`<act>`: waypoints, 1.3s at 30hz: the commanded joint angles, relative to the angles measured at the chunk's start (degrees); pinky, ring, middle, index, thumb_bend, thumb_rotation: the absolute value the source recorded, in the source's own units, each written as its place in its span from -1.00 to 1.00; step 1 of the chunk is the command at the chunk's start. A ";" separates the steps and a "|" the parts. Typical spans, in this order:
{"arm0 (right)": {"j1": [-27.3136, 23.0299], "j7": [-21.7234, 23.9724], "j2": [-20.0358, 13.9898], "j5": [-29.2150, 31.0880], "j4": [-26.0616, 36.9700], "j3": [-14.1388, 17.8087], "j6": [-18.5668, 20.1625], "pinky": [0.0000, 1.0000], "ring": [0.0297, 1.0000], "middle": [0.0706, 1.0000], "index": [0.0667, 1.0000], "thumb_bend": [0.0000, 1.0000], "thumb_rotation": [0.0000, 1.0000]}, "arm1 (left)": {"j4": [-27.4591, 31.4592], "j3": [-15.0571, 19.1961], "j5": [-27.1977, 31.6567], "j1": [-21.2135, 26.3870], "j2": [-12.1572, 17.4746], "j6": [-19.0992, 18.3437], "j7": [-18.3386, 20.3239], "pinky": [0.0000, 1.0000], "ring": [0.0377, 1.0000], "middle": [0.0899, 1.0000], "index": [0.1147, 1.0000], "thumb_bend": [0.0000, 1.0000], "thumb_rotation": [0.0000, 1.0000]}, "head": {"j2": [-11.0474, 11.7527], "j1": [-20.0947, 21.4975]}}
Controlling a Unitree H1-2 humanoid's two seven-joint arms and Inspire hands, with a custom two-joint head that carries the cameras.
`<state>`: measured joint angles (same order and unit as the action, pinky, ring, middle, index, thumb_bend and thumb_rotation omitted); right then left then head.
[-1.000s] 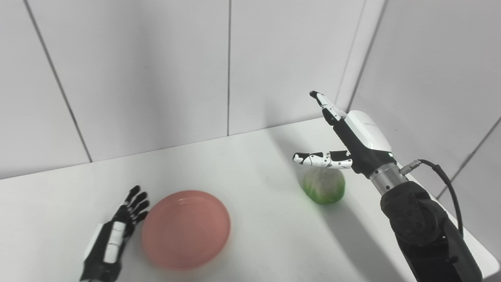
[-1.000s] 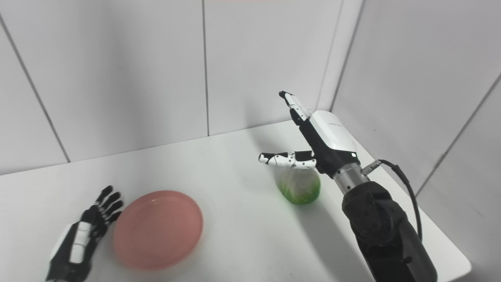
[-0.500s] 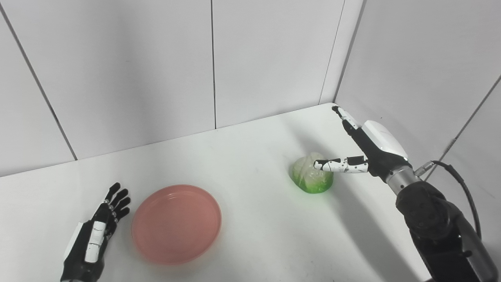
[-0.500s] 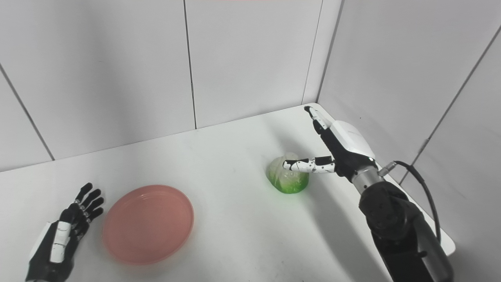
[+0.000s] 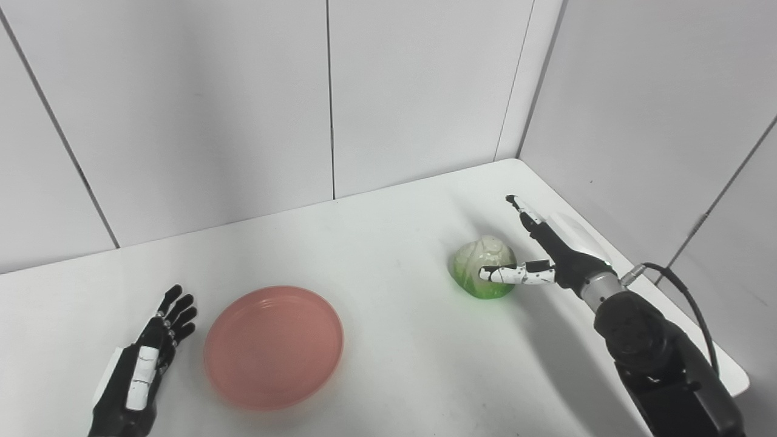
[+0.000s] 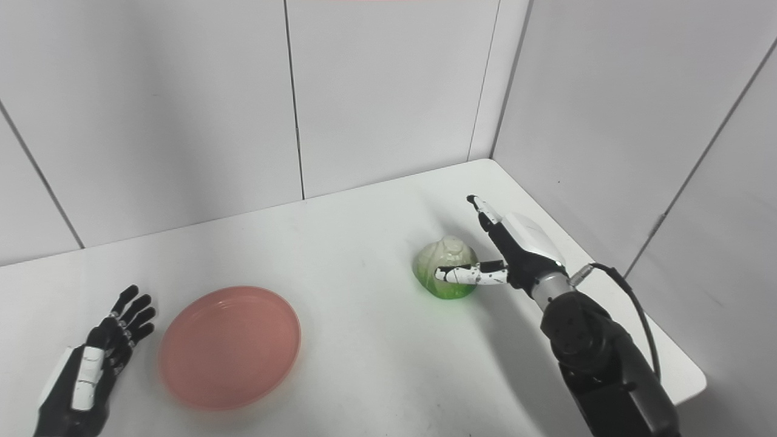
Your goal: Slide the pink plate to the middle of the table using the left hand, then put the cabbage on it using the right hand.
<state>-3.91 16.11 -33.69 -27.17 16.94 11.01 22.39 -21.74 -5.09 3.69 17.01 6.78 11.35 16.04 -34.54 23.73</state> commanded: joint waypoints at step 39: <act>-7.89 -3.31 -2.20 3.19 -14.08 -4.76 -1.25 0.75 0.92 0.96 0.99 1.00 0.16 | 1.37 -0.03 0.31 -4.15 1.65 -5.81 0.36 0.85 0.83 0.84 0.83 0.77 0.97 | -0.74 -1.51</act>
<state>-10.23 14.11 -34.18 -23.75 1.57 6.09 22.54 -19.43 -5.07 4.82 16.00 6.97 9.50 16.20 -35.33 22.24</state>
